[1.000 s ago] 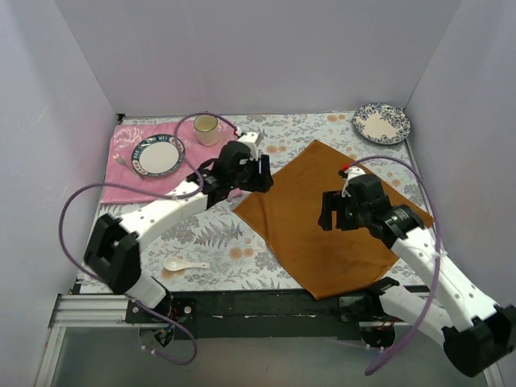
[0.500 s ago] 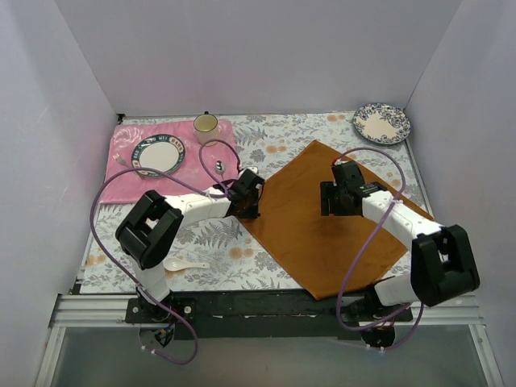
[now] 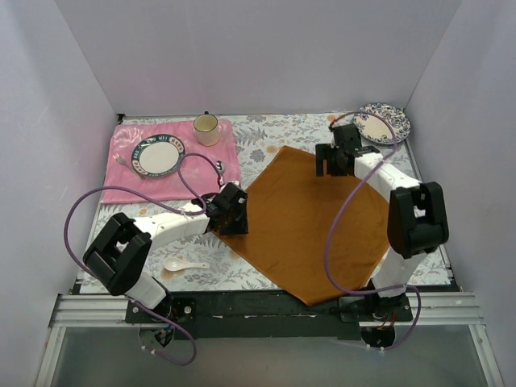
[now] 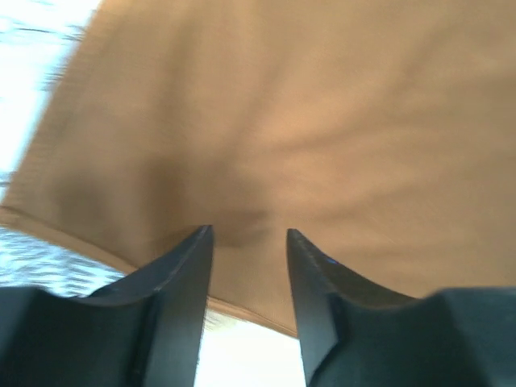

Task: Fold the napkin, place the utensils inside, and roll it up
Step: Flatten the napkin out

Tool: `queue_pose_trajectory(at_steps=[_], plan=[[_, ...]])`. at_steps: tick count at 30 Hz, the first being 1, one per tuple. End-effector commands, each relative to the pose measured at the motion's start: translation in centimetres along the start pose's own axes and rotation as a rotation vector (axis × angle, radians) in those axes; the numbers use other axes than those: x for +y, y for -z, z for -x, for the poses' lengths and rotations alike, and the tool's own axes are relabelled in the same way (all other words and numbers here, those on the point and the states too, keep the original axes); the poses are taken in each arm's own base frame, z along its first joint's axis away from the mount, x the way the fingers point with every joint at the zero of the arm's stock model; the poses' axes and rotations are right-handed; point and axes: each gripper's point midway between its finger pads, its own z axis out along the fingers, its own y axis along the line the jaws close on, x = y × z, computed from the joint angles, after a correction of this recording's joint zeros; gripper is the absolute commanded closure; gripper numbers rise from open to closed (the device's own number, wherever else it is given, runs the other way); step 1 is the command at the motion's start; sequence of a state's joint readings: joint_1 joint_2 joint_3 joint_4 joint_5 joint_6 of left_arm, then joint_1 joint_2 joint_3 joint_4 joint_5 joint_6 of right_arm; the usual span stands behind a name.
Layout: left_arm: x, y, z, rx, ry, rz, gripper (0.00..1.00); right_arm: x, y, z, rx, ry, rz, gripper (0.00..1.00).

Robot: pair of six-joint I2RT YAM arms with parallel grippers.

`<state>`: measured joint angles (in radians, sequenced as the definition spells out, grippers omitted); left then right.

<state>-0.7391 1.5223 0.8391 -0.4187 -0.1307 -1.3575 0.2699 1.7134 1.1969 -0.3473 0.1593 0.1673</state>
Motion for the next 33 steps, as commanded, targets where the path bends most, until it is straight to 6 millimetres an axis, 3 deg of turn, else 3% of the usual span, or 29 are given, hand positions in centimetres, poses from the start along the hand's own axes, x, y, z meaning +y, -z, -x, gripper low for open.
queue_pose_trajectory(at_steps=[1, 2, 3, 4, 9, 14, 18, 20, 21, 22, 24, 28, 29, 31, 32, 33], plan=[[-7.2, 4.5, 2.0, 0.0, -0.012, -0.324, 0.55, 2.8, -3.2, 7.8, -0.12, 0.06, 0.096, 0.07], [-8.1, 5.1, 2.4, -0.012, -0.008, -0.368, 0.52, 3.8, -3.1, 10.4, -0.161, 0.066, 0.138, 0.07], [-9.0, 5.8, 2.7, -0.016, -0.009, -0.416, 0.51, 4.4, -3.8, 11.2, -0.167, 0.072, 0.162, 0.07], [-10.0, 6.3, 3.5, -0.046, -0.003, -0.454, 0.5, 4.7, -6.1, 10.4, -0.118, 0.074, 0.168, 0.08], [-11.3, 6.0, 5.2, -0.067, -0.01, -0.463, 0.5, 6.2, -9.0, 12.5, -0.133, 0.132, 0.232, 0.1], [-11.8, 5.8, 5.4, -0.058, -0.011, -0.473, 0.49, 8.5, -10.6, 11.2, -0.109, 0.225, 0.375, 0.16], [-11.5, 5.9, 5.3, -0.066, -0.004, -0.463, 0.48, 9.2, -11.2, 9.4, -0.068, 0.25, 0.436, 0.23], [-11.3, 5.8, 5.3, -0.07, -0.005, -0.456, 0.48, 9.1, -11.4, 9.2, -0.072, 0.251, 0.433, 0.35], [-11.3, 5.9, 5.3, -0.071, -0.006, -0.457, 0.48, 9.1, -11.2, 9.3, -0.077, 0.262, 0.436, 0.42], [-11.3, 5.9, 5.4, -0.074, -0.006, -0.457, 0.48, 9.1, -11.0, 9.4, -0.078, 0.272, 0.432, 0.57], [-11.2, 5.9, 5.4, -0.074, -0.002, -0.454, 0.48, 9.2, -9.5, 10.2, -0.088, 0.274, 0.437, 0.67], [-11.1, 5.9, 5.8, -0.096, 0.002, -0.441, 0.47, 10.3, -5.6, 9.4, -0.045, 0.285, 0.412, 0.73], [-11.0, 5.8, 5.9, -0.102, 0.001, -0.436, 0.46, 11.2, -4.5, 8.4, -0.014, 0.271, 0.408, 0.75], [-10.9, 5.8, 6.2, -0.114, 0.001, -0.43, 0.46, 11.7, -2.0, 4.5, 0.043, 0.255, 0.418, 0.78], [-10.9, 5.8, 6.2, -0.117, -0.001, -0.428, 0.45, 12.9, -0.8, 2.8, 0.045, 0.246, 0.421, 0.78], [-10.9, 5.8, 6.3, -0.12, -0.001, -0.431, 0.44, 12.7, 1.1, -1.1, 0.082, 0.226, 0.43, 0.75]])
